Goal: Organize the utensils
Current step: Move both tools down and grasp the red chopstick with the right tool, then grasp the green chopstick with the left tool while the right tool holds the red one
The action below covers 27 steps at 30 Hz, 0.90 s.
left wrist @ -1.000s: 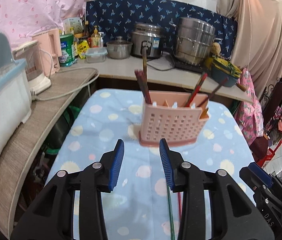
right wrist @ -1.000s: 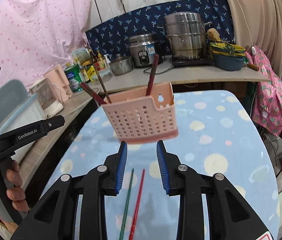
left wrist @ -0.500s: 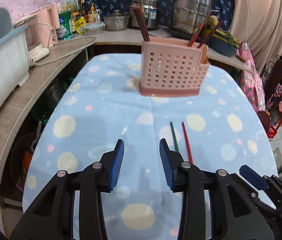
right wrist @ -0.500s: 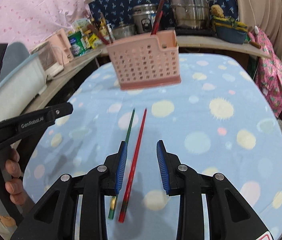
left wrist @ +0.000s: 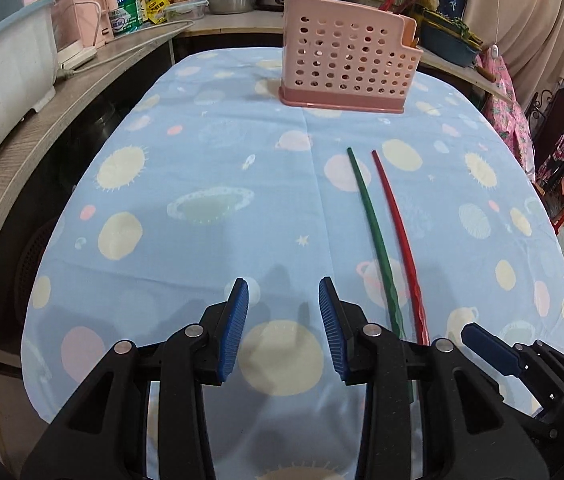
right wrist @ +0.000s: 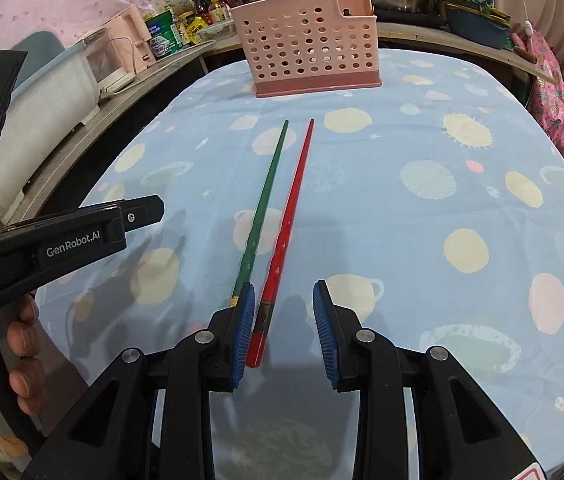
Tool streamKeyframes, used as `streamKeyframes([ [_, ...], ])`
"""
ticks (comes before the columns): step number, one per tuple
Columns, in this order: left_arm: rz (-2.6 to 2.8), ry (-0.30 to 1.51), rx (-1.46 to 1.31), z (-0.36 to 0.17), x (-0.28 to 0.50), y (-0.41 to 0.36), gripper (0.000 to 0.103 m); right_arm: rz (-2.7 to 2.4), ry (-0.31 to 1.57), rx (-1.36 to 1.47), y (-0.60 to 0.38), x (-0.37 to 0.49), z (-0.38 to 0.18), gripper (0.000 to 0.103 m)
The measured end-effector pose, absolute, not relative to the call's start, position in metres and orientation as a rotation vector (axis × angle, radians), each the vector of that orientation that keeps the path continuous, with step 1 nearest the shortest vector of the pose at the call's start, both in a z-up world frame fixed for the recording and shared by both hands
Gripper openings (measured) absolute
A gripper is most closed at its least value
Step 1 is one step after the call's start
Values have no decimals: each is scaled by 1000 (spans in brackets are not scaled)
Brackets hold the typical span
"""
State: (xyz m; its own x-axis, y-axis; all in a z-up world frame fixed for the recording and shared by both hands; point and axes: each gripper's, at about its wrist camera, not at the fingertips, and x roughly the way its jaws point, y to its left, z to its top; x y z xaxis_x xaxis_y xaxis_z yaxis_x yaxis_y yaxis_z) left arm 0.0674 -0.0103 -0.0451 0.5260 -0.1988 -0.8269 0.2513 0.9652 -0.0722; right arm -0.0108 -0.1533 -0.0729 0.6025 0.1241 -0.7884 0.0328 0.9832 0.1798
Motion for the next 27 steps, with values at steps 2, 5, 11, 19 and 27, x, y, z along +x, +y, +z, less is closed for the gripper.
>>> streamKeyframes([
  [2, -267, 986, 57, -47, 66, -9, 35, 61, 931, 177, -150, -11, -75, 30],
  [5, -263, 993, 57, -50, 65, -8, 35, 67, 943, 173, -148, -10, -79, 28],
  [11, -266, 1007, 59, -53, 63, -9, 35, 63, 954, 147, -145, -11, -85, 21],
  [19, -288, 1023, 71, -57, 58, -17, 36, 23, 950, 164, -157, -11, -87, 7],
  [27, -339, 1026, 99, -57, 47, -33, 49, -46, 936, 208, -181, -16, -86, 7],
])
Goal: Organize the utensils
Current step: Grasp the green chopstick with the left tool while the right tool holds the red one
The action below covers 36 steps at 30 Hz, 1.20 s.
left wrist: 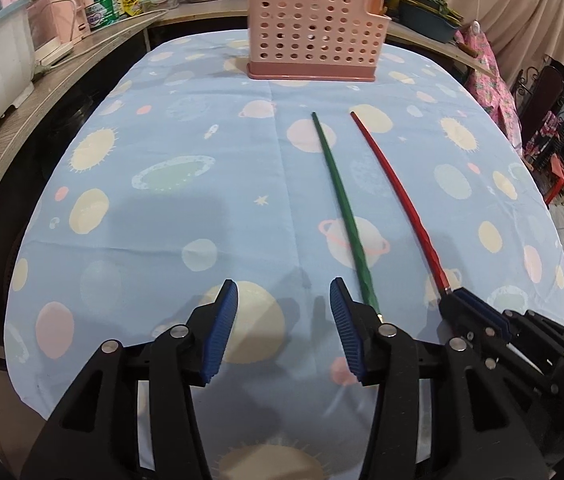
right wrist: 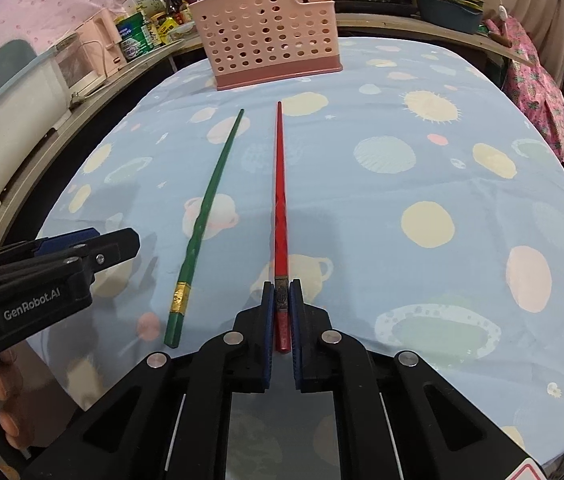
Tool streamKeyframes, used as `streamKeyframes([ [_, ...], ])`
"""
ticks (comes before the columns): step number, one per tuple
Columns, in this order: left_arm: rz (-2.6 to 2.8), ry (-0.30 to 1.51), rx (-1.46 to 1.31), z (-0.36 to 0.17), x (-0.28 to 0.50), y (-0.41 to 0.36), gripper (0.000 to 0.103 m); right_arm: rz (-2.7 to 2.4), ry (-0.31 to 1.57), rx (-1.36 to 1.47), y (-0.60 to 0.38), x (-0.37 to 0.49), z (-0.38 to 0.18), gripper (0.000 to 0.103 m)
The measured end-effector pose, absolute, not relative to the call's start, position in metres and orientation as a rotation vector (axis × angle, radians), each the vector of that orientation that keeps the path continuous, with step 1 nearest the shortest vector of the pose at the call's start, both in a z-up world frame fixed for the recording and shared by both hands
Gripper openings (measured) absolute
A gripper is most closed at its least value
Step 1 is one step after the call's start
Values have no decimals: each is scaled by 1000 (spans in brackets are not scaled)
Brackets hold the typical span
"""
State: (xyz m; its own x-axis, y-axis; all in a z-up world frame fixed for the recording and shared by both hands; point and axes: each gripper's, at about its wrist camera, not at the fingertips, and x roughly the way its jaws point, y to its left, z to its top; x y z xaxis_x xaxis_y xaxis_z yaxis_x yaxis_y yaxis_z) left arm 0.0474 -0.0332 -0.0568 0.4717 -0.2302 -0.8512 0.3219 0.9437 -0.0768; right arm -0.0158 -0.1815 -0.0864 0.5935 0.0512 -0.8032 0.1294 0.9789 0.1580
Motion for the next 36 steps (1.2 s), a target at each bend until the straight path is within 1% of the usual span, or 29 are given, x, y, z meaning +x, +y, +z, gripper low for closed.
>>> streamKeyframes([
  [2, -349, 1026, 102, -57, 45, -37, 54, -60, 933, 218, -187, -18, -86, 7],
  [8, -384, 1058, 105, -64, 42, -48, 58, -94, 928, 245, -201, -24, -86, 7],
  [19, -406, 1087, 144, -76, 38, -63, 58, -92, 928, 250, -204, -24, -86, 7],
  [22, -403, 1084, 151, -77, 38, -63, 56, -91, 928, 249, -203, -24, -86, 7],
  [25, -399, 1079, 158, -76, 38, -62, 46, -92, 928, 249, -203, -24, -86, 7],
  [27, -397, 1077, 159, -76, 38, -61, 34, -91, 928, 248, -203, -23, -86, 7],
  [28, -397, 1077, 159, -76, 38, -61, 32, -92, 928, 249, -203, -24, -86, 7],
  [29, -398, 1078, 157, -75, 39, -60, 26, -92, 928, 249, -203, -24, -86, 7],
  [30, -401, 1080, 154, -76, 39, -60, 20, -92, 929, 249, -204, -24, -86, 7],
  [33, -407, 1088, 143, -76, 40, -57, 7, -91, 929, 250, -204, -23, -86, 7],
  [36, -412, 1099, 130, -75, 42, -55, 7, -89, 928, 251, -202, -24, -86, 7],
])
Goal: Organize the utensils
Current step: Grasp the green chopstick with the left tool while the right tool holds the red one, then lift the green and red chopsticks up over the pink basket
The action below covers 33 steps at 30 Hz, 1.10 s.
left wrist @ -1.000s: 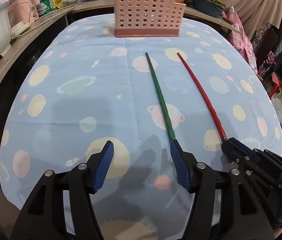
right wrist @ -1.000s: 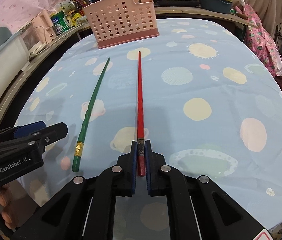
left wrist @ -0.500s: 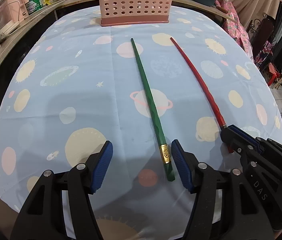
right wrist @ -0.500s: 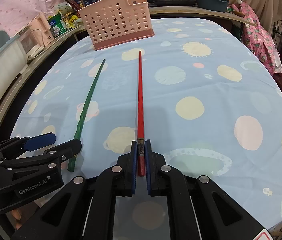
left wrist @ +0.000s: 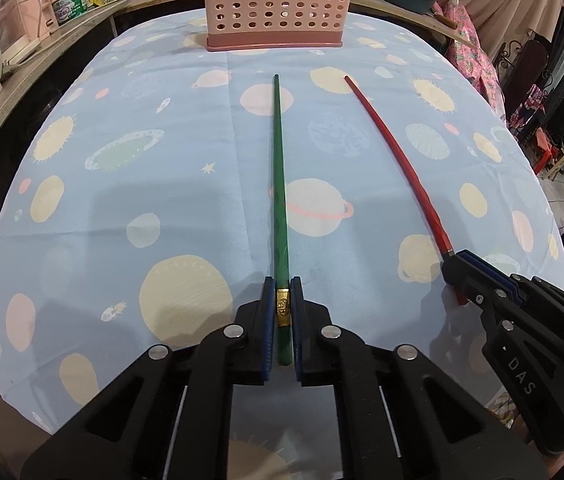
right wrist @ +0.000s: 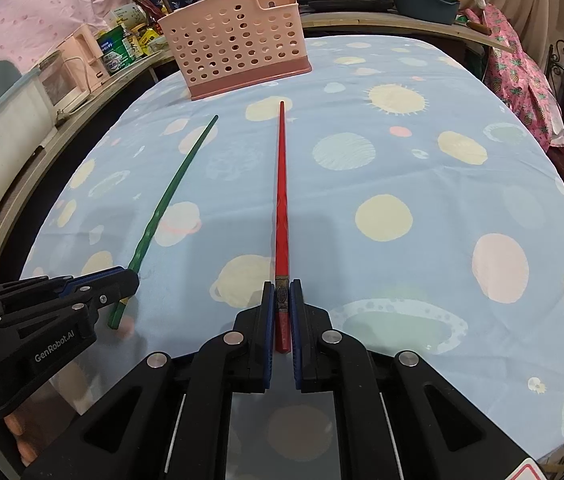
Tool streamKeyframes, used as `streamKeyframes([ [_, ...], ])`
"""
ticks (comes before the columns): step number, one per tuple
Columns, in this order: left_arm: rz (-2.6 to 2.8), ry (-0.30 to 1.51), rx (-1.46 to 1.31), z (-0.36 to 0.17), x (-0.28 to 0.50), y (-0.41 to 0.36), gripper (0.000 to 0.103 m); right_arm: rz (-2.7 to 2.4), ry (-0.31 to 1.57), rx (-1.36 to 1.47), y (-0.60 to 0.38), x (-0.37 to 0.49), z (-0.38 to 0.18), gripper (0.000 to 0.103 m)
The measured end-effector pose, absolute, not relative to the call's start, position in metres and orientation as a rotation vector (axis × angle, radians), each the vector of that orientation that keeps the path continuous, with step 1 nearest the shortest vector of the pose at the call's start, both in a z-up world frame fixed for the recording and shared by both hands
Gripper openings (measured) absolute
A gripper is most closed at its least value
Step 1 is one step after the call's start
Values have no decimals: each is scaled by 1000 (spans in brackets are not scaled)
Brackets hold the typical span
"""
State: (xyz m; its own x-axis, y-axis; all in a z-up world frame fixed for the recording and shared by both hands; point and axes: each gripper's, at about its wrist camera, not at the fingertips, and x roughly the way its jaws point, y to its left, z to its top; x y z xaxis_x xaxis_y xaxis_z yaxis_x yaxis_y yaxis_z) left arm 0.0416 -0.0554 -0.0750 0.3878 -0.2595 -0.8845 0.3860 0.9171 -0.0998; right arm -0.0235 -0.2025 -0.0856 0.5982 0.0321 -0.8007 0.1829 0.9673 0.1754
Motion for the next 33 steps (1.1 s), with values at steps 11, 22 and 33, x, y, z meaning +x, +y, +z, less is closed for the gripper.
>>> streamKeyframes([
  [11, -393, 1066, 128, -61, 41, -52, 7, -77, 896, 256, -200, -23, -72, 7],
  [22, -375, 998, 92, -29, 45, -43, 7, -73, 803, 269, -209, -17, -36, 7],
  [33, -365, 891, 6, 24, 66, -26, 7, -73, 670, 291, -229, 0, 19, 7],
])
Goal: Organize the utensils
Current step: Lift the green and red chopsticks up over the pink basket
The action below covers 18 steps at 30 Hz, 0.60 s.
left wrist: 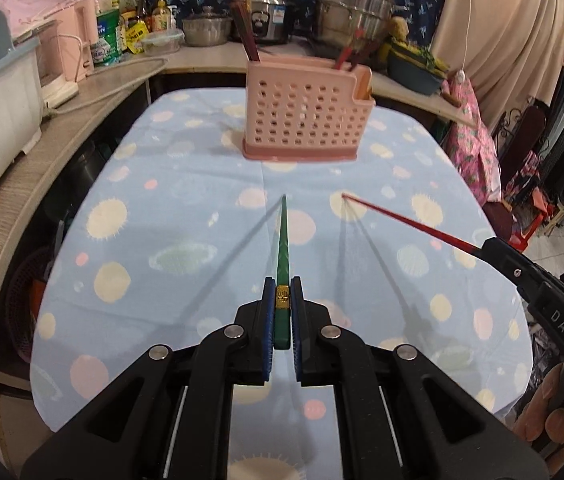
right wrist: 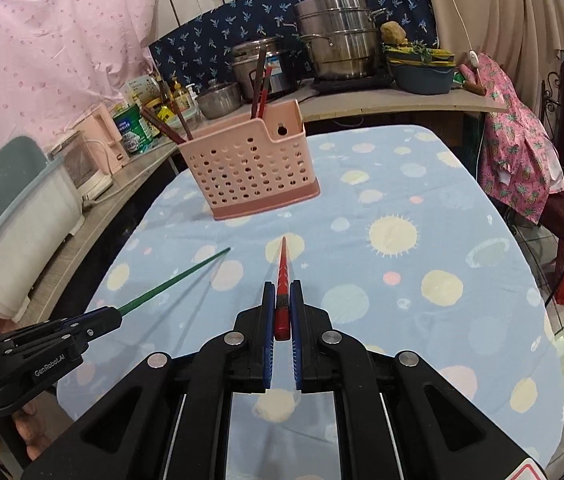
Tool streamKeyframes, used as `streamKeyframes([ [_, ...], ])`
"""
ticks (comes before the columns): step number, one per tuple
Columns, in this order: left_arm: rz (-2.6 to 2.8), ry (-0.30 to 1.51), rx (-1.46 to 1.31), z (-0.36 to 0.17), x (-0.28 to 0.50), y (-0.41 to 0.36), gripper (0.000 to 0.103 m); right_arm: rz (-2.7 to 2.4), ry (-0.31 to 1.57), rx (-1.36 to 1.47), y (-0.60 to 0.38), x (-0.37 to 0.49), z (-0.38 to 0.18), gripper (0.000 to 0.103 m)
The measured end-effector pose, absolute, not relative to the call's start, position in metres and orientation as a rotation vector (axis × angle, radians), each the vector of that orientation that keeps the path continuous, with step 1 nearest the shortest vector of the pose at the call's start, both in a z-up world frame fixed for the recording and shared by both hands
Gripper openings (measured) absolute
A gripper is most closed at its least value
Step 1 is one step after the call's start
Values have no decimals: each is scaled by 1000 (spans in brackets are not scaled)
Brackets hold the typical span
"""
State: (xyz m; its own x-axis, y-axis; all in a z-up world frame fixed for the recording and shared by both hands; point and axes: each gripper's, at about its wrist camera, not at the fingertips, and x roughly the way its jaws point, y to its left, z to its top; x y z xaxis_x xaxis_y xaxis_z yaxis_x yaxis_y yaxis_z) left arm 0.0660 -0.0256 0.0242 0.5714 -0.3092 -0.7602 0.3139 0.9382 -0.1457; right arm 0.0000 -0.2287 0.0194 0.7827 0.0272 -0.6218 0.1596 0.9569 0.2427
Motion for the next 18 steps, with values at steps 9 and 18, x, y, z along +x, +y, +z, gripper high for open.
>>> streamKeyframes([
  [9, -337, 775, -34, 74, 106, -19, 7, -68, 559, 293, -245, 29, 65, 7],
  [18, -328, 715, -79, 115, 154, -17, 7, -50, 495, 307, -253, 67, 96, 7],
])
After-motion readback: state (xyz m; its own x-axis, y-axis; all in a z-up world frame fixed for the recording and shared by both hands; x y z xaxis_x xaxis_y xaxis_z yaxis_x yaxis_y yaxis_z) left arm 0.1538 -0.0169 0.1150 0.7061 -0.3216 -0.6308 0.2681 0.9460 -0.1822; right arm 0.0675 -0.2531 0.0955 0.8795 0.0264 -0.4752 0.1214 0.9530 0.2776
